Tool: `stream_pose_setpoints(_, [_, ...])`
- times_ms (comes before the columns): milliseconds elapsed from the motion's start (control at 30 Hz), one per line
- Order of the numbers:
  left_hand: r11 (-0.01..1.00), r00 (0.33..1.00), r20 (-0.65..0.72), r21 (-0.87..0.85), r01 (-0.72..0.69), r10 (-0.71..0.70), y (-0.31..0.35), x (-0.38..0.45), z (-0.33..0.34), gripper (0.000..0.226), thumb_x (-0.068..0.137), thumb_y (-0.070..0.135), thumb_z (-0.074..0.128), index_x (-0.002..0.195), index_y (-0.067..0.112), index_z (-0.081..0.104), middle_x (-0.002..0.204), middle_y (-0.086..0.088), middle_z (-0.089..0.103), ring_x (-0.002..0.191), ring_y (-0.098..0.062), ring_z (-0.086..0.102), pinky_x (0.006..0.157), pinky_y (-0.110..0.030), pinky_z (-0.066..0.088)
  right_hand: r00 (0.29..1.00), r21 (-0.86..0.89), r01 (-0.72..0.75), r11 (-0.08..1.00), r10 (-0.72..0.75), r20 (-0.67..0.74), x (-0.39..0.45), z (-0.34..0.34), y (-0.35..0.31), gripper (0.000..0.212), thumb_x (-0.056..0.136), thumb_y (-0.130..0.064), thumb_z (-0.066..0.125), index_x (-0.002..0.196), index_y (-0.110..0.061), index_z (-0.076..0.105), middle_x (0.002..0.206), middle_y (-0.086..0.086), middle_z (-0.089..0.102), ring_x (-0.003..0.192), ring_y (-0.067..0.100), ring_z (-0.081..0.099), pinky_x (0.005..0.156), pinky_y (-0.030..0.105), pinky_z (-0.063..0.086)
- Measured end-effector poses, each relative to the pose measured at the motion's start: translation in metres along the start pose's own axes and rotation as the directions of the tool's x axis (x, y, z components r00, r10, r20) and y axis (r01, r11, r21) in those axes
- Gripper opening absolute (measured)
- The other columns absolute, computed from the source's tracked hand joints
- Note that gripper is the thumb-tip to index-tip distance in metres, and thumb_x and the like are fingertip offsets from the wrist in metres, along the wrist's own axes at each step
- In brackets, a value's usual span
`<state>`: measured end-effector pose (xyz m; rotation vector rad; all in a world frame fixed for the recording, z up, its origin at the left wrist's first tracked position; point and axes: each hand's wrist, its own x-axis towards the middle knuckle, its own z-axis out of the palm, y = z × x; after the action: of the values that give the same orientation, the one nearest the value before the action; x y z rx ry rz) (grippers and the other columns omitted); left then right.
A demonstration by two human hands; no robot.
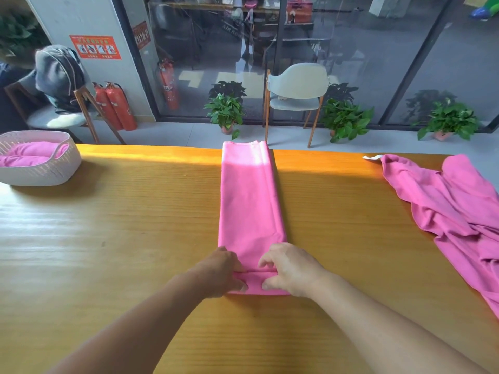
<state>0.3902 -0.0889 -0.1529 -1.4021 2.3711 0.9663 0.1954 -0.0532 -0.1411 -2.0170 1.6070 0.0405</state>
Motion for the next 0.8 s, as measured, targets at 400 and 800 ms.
stream_pose_setpoints(400, [0.992, 0.997, -0.069, -0.121, 0.030, -0.039, -0.016, 0.012, -0.008, 0.023, 0.088, 0.039, 0.069, 0.105, 0.025, 0.065, 0.097, 0.006, 0.061, 0.091, -0.017, 0.058, 0.080, -0.031, 0.050, 0.981, -0.230, 0.127, 0.965, -0.157, -0.114, -0.002, 0.019, 0.003, 0.038, 0.089, -0.033, 0.069, 0.124, -0.022, 0.063, 0.112, -0.005, 0.056, 0.110, 0.016, 0.048, 0.099, 0.031, 0.042])
stream_pose_setpoints(800, [0.982, 0.924, -0.352, 0.164, -0.094, 0.147, -0.012, 0.003, 0.004, 0.046, 0.090, 0.040, 0.064, 0.134, 0.027, 0.057, 0.128, 0.010, 0.055, 0.116, -0.010, 0.050, 0.101, -0.024, 0.038, 0.993, 0.112, -0.095, 0.989, 0.102, -0.055, 0.029, -0.011, 0.011, 0.025, 0.077, -0.035, 0.080, 0.101, -0.033, 0.073, 0.099, -0.013, 0.069, 0.095, 0.011, 0.061, 0.085, 0.027, 0.050])
